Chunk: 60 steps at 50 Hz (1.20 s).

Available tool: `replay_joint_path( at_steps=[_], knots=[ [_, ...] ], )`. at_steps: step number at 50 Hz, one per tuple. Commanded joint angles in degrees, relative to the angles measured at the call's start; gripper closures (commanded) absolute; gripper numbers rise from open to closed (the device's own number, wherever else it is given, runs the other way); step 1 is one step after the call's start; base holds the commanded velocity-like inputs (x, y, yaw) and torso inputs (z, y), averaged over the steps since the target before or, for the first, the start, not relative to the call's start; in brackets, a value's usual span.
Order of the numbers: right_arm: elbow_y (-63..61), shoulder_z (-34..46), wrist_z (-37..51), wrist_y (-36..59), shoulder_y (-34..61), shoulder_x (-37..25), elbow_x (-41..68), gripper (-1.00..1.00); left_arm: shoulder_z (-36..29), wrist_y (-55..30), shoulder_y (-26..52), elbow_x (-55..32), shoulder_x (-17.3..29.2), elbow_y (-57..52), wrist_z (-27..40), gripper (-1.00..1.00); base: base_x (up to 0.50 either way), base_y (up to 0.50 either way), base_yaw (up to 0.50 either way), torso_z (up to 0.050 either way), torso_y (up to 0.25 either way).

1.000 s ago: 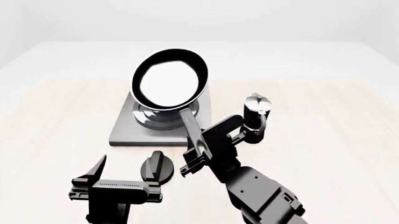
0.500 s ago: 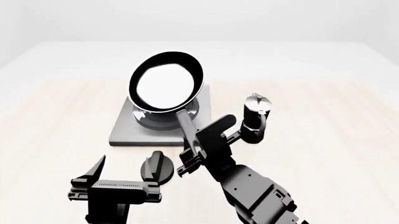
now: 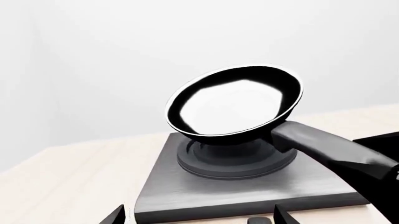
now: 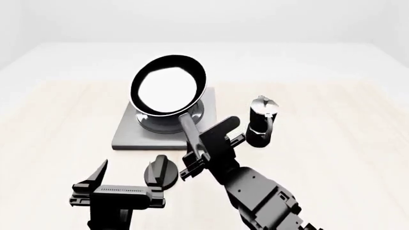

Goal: Put the frying pan on the stove.

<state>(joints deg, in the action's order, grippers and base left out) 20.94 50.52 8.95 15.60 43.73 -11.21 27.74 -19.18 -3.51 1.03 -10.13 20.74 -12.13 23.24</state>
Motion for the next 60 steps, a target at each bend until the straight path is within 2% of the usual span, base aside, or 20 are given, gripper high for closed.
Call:
replay_joint_path(
  at_steps=[1,41,42,43,60],
  knots=[
    [-1.34,-2.38,0.60,0.09,1.81,0.72,-2.05,1.00,-0.26,-0.34,0.39,0.08,0.01,-0.02,0.18,-1.00,0.00,0.00,0.00,0.000,0.010],
    [5.40,-3.56,-1.90,-0.71,3.87,3.11,1.13,1.00,-0.69,0.06,0.76,-0.10,0.23,0.74,0.58,-1.00,0.00,0.00,0.00,0.000,0.002],
    [5.71,-3.18,-0.82,-2.65,3.89,3.05,-0.66,-1.00,-0.72,0.07,0.80,-0.14,0.19,0.77,0.56,-1.00,0.00,0.00,0.00,0.010,0.010],
    [6.06,-4.03,-1.35,0.15,4.32,3.35,1.59,-1.00,-0.75,0.08,0.77,-0.12,0.21,0.75,0.58,-1.00,0.00,0.00,0.00,0.000,0.000],
    [-0.94,-4.69,0.51,1.62,3.27,0.97,3.28,-1.00,-0.99,-0.01,0.88,-0.13,0.27,0.88,0.86,-1.00,0.00,0.00,0.00,0.000,0.000]
  ],
)
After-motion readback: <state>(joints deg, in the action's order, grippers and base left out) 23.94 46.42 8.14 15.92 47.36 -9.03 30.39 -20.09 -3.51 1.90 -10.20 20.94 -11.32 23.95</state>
